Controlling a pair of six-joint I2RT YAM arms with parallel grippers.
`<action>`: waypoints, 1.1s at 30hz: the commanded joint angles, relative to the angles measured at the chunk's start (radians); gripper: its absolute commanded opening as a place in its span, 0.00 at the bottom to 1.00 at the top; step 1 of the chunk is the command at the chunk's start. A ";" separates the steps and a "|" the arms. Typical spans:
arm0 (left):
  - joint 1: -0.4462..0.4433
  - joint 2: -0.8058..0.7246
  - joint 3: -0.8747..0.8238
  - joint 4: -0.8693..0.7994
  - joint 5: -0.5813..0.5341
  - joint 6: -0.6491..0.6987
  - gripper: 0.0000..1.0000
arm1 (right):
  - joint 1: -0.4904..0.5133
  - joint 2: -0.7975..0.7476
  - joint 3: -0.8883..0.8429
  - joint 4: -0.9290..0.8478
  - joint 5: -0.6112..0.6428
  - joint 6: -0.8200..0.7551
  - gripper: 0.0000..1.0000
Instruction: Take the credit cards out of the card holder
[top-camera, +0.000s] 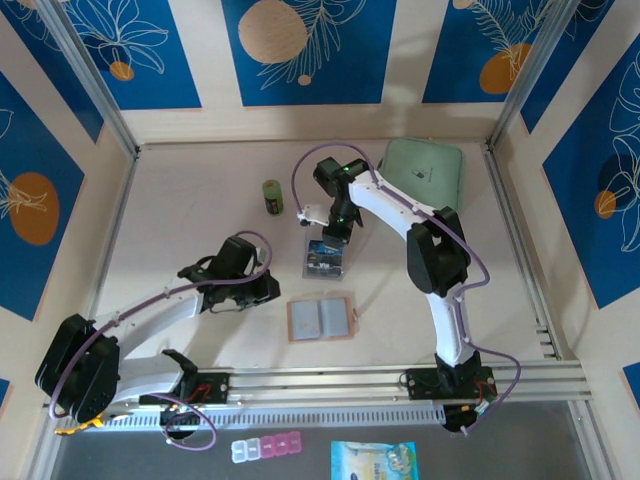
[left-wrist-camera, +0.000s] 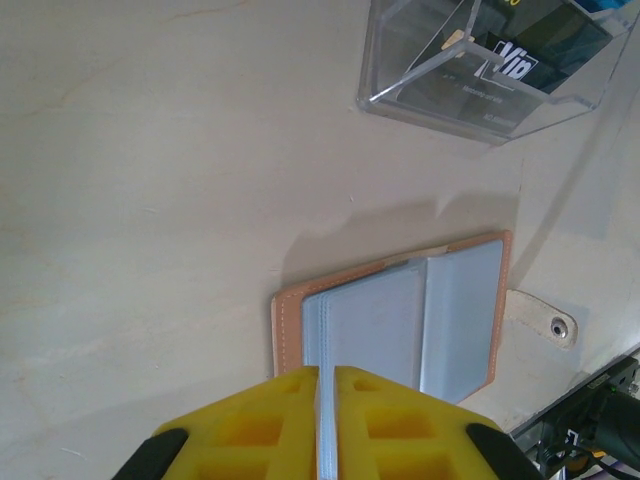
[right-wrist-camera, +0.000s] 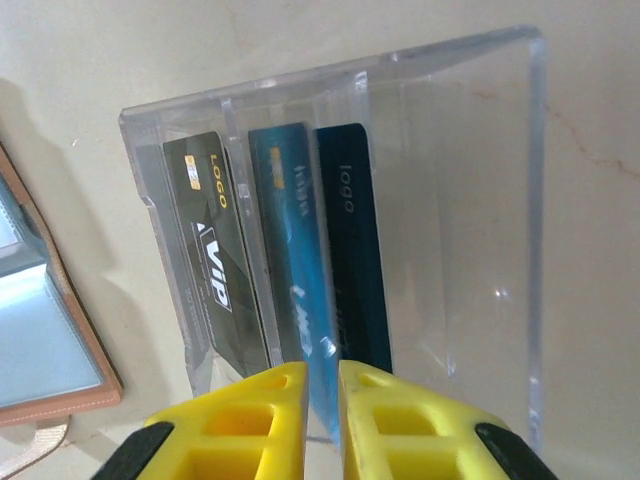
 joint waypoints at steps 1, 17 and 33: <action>0.012 -0.018 -0.014 0.019 0.028 -0.024 0.12 | -0.005 -0.091 -0.010 0.009 -0.017 0.042 0.17; -0.049 0.025 -0.074 0.168 0.053 -0.117 0.10 | 0.021 -0.390 -0.399 0.422 -0.128 0.759 0.07; -0.171 0.161 -0.063 0.202 -0.003 -0.147 0.05 | 0.152 -0.647 -0.787 0.554 -0.192 1.375 0.03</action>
